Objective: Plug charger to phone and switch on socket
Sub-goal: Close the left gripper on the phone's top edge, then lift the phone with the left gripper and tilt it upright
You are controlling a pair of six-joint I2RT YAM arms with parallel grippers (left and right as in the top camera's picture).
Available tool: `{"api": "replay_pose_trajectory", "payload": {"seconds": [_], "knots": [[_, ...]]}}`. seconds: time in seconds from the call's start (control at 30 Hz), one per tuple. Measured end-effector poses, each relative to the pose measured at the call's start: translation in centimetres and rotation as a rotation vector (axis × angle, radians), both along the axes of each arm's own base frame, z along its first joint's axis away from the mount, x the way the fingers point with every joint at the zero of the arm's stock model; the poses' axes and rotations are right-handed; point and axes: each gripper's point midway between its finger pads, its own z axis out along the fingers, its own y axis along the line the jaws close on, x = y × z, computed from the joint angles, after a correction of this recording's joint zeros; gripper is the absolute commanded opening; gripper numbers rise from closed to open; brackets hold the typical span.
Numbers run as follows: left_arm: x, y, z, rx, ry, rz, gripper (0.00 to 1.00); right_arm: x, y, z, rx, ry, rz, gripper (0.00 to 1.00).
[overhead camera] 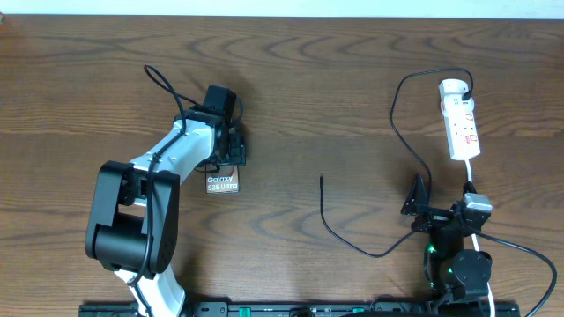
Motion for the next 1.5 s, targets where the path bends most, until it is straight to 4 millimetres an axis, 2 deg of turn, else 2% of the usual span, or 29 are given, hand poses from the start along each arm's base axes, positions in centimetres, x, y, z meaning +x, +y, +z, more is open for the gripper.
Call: {"api": "replay_pose_trajectory", "payload": {"seconds": [0.2, 0.4, 0.67, 0.7, 0.77, 1.17, 1.3, 1.43, 1.5], "knots": [[0.0, 0.0, 0.0, 0.0, 0.0, 0.0, 0.61, 0.0, 0.0, 0.0, 0.0, 0.0, 0.0, 0.99], [0.0, 0.0, 0.0, 0.0, 0.0, 0.0, 0.48, 0.0, 0.0, 0.0, 0.0, 0.0, 0.0, 0.99], [0.0, 0.0, 0.0, 0.0, 0.0, 0.0, 0.19, 0.0, 0.0, 0.0, 0.0, 0.001, 0.0, 0.99], [0.0, 0.0, 0.0, 0.0, 0.0, 0.0, 0.12, 0.0, 0.0, 0.0, 0.0, 0.0, 0.0, 0.99], [0.0, 0.0, 0.0, 0.0, 0.0, 0.0, 0.08, 0.0, 0.0, 0.0, 0.0, 0.0, 0.0, 0.99], [0.0, 0.0, 0.1, 0.0, 0.001, 0.0, 0.07, 0.0, 0.0, 0.0, 0.0, 0.0, 0.0, 0.99], [-0.8, 0.2, 0.2, 0.007, 0.03, 0.0, 0.07, 0.0, 0.0, 0.0, 0.0, 0.0, 0.0, 0.99], [-0.8, 0.2, 1.8, 0.001, 0.004, 0.0, 0.08, 0.0, 0.0, 0.0, 0.0, 0.0, 0.0, 0.99], [-0.4, 0.0, 4.2, -0.018, -0.055, -0.001, 0.07, 0.0, 0.0, 0.0, 0.0, 0.0, 0.0, 0.99]]}}
